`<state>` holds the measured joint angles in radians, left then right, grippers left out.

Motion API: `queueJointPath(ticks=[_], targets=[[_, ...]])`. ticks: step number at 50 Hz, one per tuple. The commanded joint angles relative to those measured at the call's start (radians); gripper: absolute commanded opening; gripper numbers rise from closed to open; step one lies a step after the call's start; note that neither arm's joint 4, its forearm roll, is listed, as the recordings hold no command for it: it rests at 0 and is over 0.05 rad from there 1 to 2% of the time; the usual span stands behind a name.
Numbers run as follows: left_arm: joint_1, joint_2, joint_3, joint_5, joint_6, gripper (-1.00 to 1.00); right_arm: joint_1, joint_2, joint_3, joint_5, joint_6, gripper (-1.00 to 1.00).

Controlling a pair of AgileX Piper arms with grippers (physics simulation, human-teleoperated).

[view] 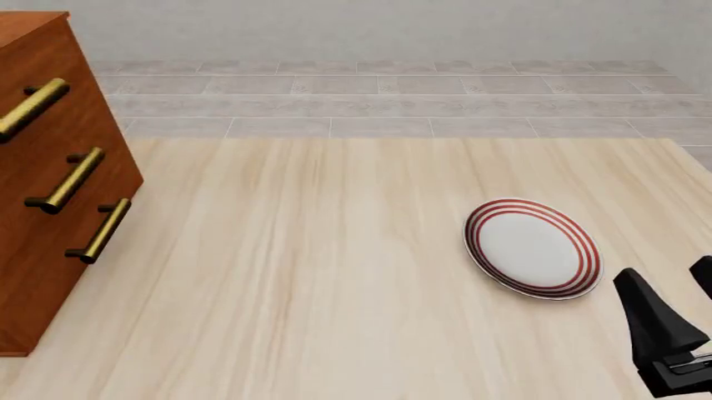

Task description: Put the bowl on top of the cabinet.

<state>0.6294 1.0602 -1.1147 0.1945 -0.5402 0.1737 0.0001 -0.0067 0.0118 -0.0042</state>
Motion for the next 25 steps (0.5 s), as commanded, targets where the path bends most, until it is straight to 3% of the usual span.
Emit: queueJointPath(ticks=[1,15,17,25], targets=[[-0.004,-0.044,-0.028,0.003,-0.021,1.0,0.0,0.0,0.0,0.0,0.0,1.0],[-0.041,-0.141,-0.042,0.04,-0.056,1.0,0.0,0.0,0.0,0.0,0.0,1.0],[-0.057,-0.155,-0.029,0.054,-0.089,1.0,0.0,0.0,0.0,0.0,0.0,1.0],[-0.057,-0.155,-0.029,0.054,-0.089,1.0,0.0,0.0,0.0,0.0,0.0,1.0]])
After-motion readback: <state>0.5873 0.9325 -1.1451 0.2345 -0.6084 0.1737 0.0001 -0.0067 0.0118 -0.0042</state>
